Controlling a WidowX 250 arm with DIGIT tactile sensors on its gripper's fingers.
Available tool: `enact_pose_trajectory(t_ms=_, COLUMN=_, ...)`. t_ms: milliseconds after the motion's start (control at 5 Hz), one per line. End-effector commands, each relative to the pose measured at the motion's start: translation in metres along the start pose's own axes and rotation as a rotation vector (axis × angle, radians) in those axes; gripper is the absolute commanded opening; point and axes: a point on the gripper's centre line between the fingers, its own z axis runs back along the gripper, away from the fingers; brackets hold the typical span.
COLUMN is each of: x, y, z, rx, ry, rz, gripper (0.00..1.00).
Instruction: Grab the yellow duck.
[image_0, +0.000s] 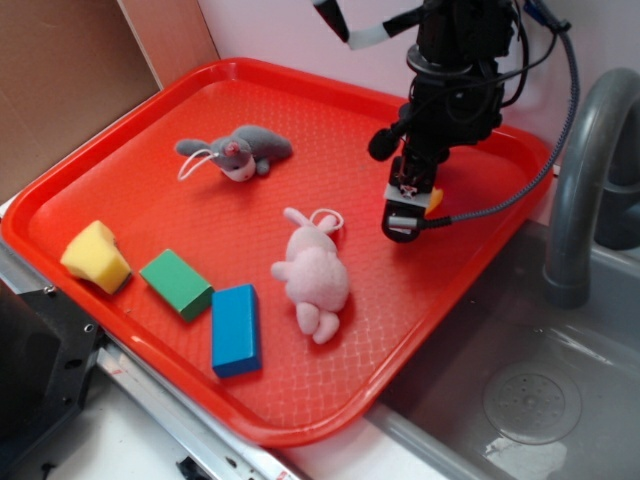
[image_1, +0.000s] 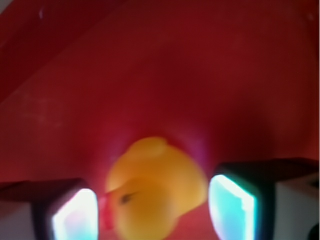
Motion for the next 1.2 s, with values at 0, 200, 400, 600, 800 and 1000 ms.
enact_pose_trajectory(t_ms=0, x=-0.001, y=-0.006, z=0.01, rx=0.054, ry=-0.083, rz=0.059, gripper=0.0)
enact_pose_trajectory(t_ms=200, x=-0.016, y=-0.002, z=0.025, rx=0.106, ry=-0.118, rz=0.21, gripper=0.0)
enact_pose_trajectory(t_ms=400, x=-0.047, y=0.005, z=0.068, rx=0.135, ry=-0.221, rz=0.432, gripper=0.0)
enact_pose_trajectory(t_ms=600, x=-0.079, y=0.003, z=0.105, rx=0.131, ry=-0.273, rz=0.6, gripper=0.0)
enact_pose_trajectory(t_ms=800, x=-0.104, y=-0.004, z=0.126, rx=0.183, ry=-0.289, rz=0.723, gripper=0.0)
enact_pose_trajectory(t_ms=1000, x=-0.127, y=-0.013, z=0.143, rx=0.198, ry=-0.259, rz=0.891, gripper=0.0)
